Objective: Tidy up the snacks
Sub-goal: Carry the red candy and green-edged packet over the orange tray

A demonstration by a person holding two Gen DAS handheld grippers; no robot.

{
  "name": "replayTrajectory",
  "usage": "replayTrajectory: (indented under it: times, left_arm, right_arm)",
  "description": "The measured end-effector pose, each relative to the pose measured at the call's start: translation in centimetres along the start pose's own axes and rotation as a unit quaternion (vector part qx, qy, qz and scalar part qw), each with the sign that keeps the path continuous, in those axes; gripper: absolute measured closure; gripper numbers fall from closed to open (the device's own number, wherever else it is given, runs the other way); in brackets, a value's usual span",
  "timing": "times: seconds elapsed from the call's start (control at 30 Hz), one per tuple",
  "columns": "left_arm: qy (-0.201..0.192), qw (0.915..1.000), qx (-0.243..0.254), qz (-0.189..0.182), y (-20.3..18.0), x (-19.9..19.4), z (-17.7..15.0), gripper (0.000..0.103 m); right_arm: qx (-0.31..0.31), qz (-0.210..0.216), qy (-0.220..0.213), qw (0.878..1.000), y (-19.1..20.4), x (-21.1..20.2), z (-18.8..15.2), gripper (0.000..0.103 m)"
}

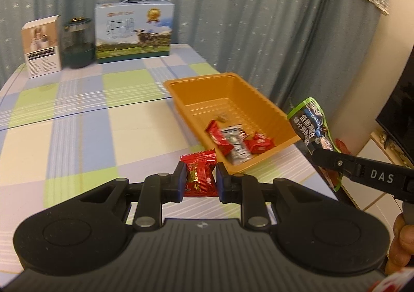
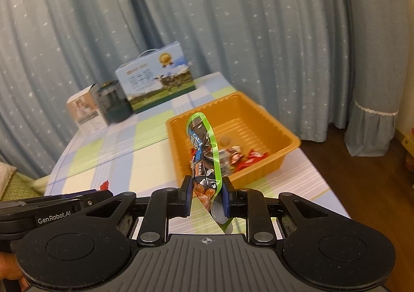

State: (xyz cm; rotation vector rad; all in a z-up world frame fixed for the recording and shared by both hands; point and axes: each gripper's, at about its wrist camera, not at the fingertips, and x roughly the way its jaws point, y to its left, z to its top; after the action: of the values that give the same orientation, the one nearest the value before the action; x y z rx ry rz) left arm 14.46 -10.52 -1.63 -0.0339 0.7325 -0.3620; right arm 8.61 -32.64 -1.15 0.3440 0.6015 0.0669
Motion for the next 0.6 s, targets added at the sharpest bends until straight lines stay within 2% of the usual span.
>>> replayTrajectory:
  times: [0.37, 0.6]
  left_arm:
    - [0.004, 0.9987, 0.036, -0.037, -3.5, 3.6, 2.9, 0.082]
    - [0.008, 0.9977, 0.042, -0.053, -4.4, 6.6, 5.0, 0.082]
  right_arm:
    - [0.008, -0.013, 0.0, 1.0, -2.6, 1.6, 2.4, 0.08]
    - [0.017, -0.016, 0.006, 1.0, -4.0, 3.9, 4.5, 0.08]
